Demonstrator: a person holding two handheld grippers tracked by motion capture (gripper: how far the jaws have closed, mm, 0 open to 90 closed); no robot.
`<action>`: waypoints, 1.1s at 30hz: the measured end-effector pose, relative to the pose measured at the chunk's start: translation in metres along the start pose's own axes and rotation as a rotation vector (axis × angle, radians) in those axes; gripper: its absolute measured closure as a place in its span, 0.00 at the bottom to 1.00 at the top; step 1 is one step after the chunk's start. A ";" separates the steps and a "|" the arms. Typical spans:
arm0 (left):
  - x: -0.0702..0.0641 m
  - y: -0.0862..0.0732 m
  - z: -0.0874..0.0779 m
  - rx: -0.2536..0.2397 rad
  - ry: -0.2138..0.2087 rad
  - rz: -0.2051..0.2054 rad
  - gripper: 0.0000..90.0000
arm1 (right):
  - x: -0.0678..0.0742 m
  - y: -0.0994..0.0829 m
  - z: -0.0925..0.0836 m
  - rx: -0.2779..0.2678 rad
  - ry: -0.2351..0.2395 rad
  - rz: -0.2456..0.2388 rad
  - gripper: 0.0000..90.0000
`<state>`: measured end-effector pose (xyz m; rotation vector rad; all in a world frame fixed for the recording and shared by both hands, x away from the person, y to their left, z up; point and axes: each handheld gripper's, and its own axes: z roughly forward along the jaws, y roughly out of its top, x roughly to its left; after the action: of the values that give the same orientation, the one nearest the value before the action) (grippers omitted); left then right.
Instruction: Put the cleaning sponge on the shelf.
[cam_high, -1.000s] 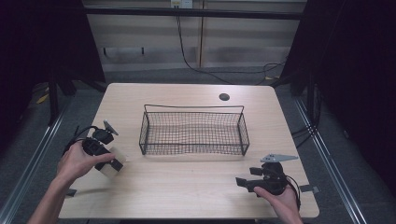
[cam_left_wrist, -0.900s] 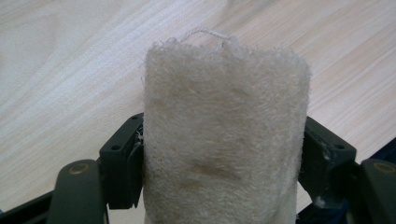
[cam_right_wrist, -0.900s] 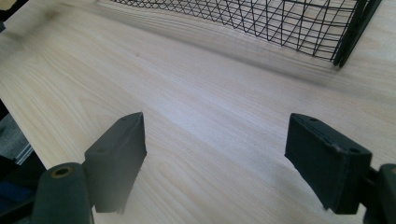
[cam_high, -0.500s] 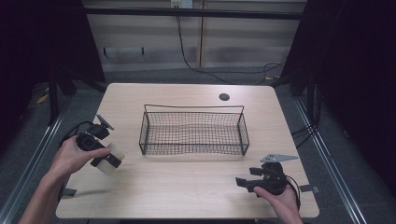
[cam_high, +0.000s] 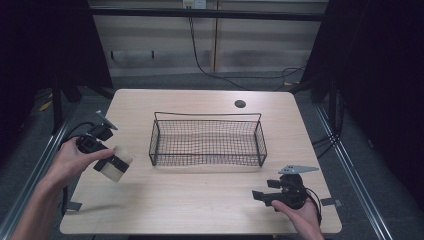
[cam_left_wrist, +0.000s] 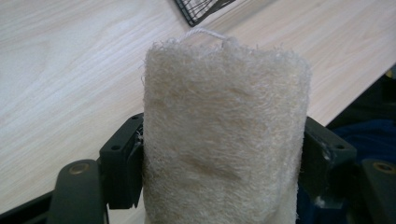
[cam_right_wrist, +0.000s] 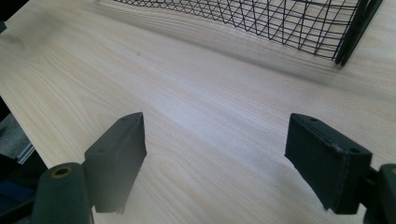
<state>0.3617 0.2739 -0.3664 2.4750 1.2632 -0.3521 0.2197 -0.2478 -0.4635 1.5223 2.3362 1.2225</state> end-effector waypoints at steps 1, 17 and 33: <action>0.000 0.001 -0.001 -0.003 -0.005 -0.002 0.31 | 0.000 0.000 0.000 -0.001 0.000 0.000 0.22; -0.018 0.032 -0.016 -0.035 0.004 -0.038 0.31 | 0.000 0.000 0.000 0.000 0.003 0.002 0.22; -0.033 0.059 -0.017 -0.041 0.042 -0.136 0.31 | 0.000 0.000 0.000 0.000 0.007 0.001 0.22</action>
<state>0.3917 0.2243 -0.3274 2.3802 1.4461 -0.3065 0.2200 -0.2477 -0.4638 1.5223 2.3400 1.2302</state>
